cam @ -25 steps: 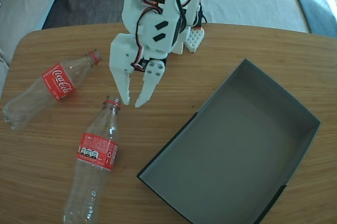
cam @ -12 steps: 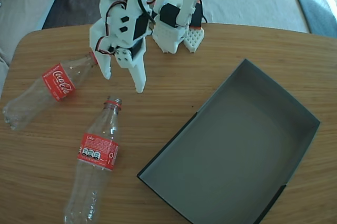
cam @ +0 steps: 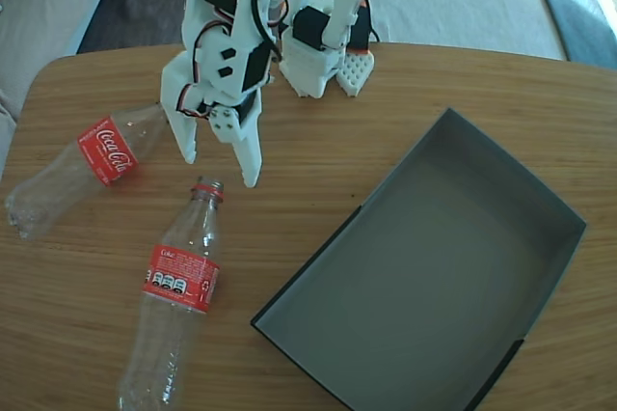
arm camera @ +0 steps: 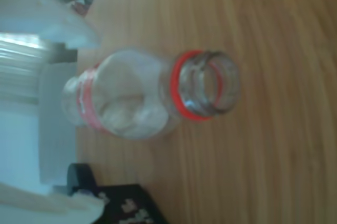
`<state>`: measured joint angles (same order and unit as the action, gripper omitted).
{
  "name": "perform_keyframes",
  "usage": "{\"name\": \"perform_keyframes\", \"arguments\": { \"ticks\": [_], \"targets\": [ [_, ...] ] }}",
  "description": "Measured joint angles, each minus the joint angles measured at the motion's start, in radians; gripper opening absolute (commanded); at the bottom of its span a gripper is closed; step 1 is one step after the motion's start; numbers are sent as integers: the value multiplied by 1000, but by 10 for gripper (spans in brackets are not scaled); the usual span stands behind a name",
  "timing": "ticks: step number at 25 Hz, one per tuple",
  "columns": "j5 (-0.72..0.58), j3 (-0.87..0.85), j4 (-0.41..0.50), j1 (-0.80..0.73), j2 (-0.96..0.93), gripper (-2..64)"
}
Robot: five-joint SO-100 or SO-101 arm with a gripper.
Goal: Grasp the bottles and put them in the box.
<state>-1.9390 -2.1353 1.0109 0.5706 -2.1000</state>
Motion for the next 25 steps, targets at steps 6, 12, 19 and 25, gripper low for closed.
{"name": "perform_keyframes", "arguments": {
  "ticks": [6, 12, 19, 25],
  "targets": [
    [-87, -46, -97, 58, 60, 352],
    [-104, 9, -150, 86, 229, 352],
    [-104, 130, -152, 81, 376, 352],
    [-104, 140, -152, 43, 388, 359]
  ]
}}
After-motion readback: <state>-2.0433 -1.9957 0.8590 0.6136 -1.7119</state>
